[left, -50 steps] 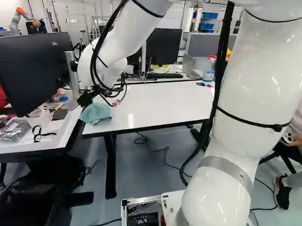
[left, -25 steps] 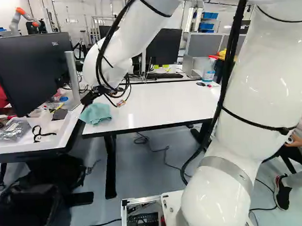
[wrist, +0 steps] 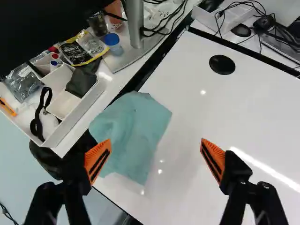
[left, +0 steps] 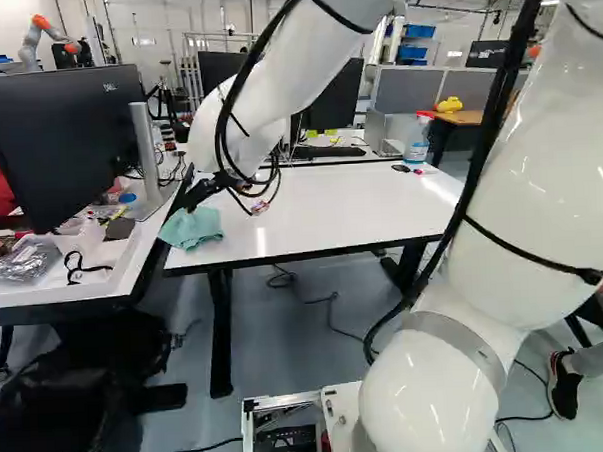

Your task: Clean the table with the green towel

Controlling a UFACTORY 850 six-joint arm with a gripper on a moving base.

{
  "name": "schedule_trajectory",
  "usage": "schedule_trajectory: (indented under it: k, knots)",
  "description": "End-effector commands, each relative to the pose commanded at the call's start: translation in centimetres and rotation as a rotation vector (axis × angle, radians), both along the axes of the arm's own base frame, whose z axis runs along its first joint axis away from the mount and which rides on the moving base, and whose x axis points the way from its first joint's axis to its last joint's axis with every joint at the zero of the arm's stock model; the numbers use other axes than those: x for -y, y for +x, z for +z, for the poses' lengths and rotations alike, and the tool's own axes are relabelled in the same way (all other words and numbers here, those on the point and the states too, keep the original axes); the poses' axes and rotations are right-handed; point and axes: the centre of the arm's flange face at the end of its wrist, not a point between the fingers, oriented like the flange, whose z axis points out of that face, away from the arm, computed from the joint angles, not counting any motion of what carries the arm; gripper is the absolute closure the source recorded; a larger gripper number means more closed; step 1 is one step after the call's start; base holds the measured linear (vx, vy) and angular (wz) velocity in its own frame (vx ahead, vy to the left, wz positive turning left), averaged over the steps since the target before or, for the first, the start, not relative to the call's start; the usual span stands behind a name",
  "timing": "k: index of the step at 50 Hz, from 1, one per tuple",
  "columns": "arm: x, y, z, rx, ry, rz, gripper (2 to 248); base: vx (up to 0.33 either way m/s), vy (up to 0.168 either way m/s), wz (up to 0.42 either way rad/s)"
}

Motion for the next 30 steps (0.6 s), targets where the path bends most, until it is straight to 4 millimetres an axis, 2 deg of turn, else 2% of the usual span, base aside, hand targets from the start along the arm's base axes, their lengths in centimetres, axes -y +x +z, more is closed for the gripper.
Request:
schedule_trajectory:
  k: [30]
  knots:
    - [5.1,0.1,-0.1,0.001,0.0,-0.1,3,0.0,0.0,0.0]
